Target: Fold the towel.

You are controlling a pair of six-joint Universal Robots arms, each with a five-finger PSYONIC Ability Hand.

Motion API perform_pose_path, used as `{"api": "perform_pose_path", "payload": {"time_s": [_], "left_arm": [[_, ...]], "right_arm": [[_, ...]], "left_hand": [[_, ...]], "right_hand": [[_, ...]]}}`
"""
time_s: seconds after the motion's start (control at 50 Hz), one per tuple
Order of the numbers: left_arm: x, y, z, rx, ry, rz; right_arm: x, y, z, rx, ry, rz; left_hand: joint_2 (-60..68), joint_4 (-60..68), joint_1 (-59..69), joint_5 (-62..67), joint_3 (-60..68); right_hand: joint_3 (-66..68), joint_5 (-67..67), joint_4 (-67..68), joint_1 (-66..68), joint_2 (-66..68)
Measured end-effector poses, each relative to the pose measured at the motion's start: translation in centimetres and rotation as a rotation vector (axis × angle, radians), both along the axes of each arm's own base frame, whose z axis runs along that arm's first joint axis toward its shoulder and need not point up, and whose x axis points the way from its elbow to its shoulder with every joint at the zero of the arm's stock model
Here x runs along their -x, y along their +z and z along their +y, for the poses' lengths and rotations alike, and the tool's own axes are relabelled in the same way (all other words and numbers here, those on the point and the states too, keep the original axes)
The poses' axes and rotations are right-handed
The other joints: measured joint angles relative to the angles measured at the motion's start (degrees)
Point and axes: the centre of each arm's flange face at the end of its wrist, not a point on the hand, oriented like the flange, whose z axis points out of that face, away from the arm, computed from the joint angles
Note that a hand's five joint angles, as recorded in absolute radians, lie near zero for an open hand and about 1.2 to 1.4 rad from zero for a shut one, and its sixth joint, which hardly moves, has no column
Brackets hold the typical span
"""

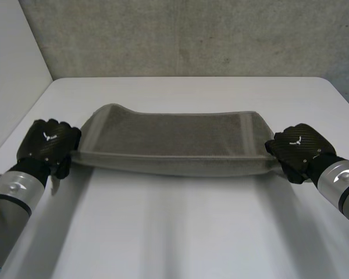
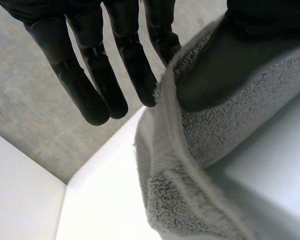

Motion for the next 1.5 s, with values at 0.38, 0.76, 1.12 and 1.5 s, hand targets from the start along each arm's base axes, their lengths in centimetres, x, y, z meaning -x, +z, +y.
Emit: {"api": "perform_pose_path", "payload": {"time_s": [0.38,0.76,1.12,1.5], "left_arm": [[-1.4,-3.1,-0.8,-0.114,0.054,-0.02],[-2.1,-3.6,-0.8,-0.142,0.07,-0.075],[-2.6,12.3,0.3,0.351,0.058,0.023],[0.1,3.3,-7.9,-0.013,0.0,-0.075]], "right_arm": [[0.7,-0.4,-0.6,-0.016,-0.022,0.008],[0.8,-0.2,-0.8,-0.005,-0.031,0.009],[1.1,15.3,0.5,0.39,-0.038,-0.069],[0.2,7.9,-6.5,0.046,-0.016,0.143]], "left_hand": [[-24.9,-24.3,-25.2,-25.3,-24.8],[5.3,6.2,4.1,4.7,5.6],[7.9,8.7,4.4,7.2,9.7],[7.9,8.7,4.4,7.8,9.8]], "right_hand": [[0.0,0.0,0.0,0.0,0.0],[0.0,0.0,0.0,0.0,0.0],[0.0,0.0,0.0,0.0,0.0],[0.0,0.2,0.0,0.0,0.0]]}}
